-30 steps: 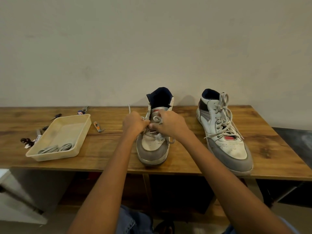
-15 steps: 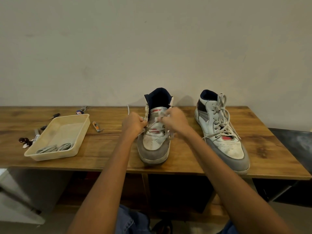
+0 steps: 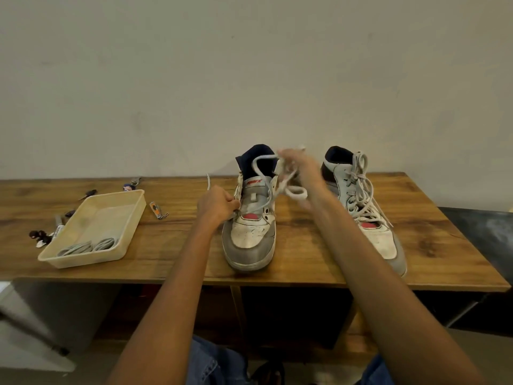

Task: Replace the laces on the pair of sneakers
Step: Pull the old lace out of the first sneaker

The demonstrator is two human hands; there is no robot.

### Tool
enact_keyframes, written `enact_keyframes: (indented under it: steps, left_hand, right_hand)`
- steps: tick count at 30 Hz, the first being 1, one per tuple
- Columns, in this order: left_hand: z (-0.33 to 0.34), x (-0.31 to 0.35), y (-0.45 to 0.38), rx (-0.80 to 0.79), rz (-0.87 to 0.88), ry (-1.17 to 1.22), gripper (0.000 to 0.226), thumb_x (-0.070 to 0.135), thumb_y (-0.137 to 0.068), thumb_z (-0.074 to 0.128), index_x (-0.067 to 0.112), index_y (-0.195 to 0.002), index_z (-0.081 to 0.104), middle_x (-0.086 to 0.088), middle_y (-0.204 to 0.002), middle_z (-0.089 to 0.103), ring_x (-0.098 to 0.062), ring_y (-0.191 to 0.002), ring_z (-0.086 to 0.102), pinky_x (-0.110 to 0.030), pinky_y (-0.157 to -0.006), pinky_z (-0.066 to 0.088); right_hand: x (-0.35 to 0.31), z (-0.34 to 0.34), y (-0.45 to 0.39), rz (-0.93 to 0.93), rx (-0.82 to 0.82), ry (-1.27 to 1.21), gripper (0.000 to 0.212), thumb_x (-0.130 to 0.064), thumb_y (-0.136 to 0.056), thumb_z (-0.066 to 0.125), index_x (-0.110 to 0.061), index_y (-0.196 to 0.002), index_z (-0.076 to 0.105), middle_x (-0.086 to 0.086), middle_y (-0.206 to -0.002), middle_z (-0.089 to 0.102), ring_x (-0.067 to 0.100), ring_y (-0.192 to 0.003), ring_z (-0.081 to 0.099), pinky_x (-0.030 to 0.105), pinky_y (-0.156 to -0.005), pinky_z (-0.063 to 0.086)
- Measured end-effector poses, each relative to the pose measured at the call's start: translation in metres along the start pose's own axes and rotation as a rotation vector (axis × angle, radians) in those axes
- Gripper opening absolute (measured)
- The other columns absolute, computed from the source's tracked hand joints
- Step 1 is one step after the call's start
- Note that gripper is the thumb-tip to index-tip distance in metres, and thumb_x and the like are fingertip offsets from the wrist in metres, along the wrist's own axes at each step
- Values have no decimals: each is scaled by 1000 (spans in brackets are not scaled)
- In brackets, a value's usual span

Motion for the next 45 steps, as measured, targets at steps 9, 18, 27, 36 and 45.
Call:
enact_keyframes:
  steps: [9, 18, 27, 36, 45]
  left_hand:
    - [-2, -1, 3, -13, 9, 7, 44, 21, -93, 56, 19, -49, 49, 3, -48, 35, -9, -45, 29, -23, -46, 21]
    - [2, -5, 2, 19, 7, 53, 44, 19, -92, 57, 15, -49, 49, 2, -46, 33, -11, -43, 28, -23, -45, 21]
    - [6, -3, 1, 17, 9, 81, 31, 17, -90, 60, 12, -59, 63, -5, -58, 51, -12, -48, 37, -27, -51, 33]
    - [4, -2, 2, 9, 4, 84, 25, 22, -90, 60, 9, -70, 68, -2, -56, 52, -11, -48, 38, -25, -49, 31]
    - [2, -2, 3, 30, 51, 41, 21, 22, -91, 59, 8, -87, 74, -10, -70, 62, -19, -65, 49, -30, -53, 32]
  right_hand:
    - [53, 41, 8, -391, -296, 1726, 22, -24, -91, 51, -12, -107, 59, 3, -97, 58, 19, -81, 48, 30, -65, 37]
    - [54, 33, 8, -364, -125, 1455, 19, -16, -83, 56, -12, -98, 68, -1, -76, 54, 17, -73, 56, 23, -55, 37]
    - [-67, -21, 21, -335, 294, -110, 24, -9, -95, 51, -11, -71, 54, 0, -67, 49, 5, -42, 48, 16, -38, 38]
    - [31, 24, 2, -383, -75, 1412, 12, -22, -89, 61, -13, -86, 54, -4, -68, 49, 10, -58, 49, 18, -48, 40]
    - [61, 39, -2, -357, -164, 1557, 22, -32, -89, 60, -12, -94, 66, 3, -80, 57, 19, -74, 52, 29, -63, 38]
Point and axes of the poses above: each hand's wrist, its own y-axis away from the middle knuckle, its own z-axis out of the palm, x = y × z, the point moved 2 cm from there along -y, towards the middle knuckle
